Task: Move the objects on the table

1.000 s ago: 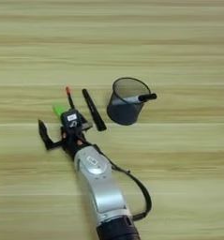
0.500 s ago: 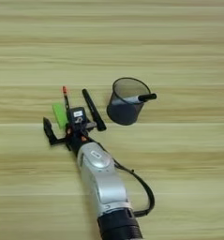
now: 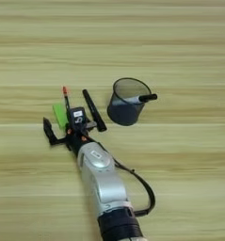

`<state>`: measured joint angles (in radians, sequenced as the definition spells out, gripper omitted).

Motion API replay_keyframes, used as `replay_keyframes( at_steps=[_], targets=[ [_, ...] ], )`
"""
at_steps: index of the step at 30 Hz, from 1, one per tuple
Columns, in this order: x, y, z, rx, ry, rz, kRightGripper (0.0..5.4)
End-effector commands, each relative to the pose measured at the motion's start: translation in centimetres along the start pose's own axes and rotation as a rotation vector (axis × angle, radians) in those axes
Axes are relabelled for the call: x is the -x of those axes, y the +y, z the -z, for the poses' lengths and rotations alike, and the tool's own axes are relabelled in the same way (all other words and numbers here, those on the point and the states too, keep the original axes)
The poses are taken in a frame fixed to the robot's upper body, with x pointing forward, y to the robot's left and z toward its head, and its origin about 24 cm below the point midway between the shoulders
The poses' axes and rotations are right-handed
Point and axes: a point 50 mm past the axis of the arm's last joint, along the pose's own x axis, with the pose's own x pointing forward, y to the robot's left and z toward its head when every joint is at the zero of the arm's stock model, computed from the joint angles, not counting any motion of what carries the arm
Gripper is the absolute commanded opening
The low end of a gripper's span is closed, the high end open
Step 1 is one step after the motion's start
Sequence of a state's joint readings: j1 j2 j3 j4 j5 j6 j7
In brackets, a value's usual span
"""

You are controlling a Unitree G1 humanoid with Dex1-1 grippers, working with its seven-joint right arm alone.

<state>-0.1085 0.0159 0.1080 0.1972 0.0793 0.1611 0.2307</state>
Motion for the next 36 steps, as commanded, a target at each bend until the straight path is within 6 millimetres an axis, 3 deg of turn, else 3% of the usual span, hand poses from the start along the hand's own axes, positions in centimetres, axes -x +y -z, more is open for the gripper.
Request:
replay_keyframes(
  at_steps=[1,16,36],
  targets=[
    [-0.5,-0.2,-1.3,0.023,-0.049,0.003,5.39],
    [-0.7,-0.2,-0.6,0.032,-0.012,0.008,5.39],
    [-0.5,-1.3,0.1,0.084,0.049,0.072,3.32]
  ],
)
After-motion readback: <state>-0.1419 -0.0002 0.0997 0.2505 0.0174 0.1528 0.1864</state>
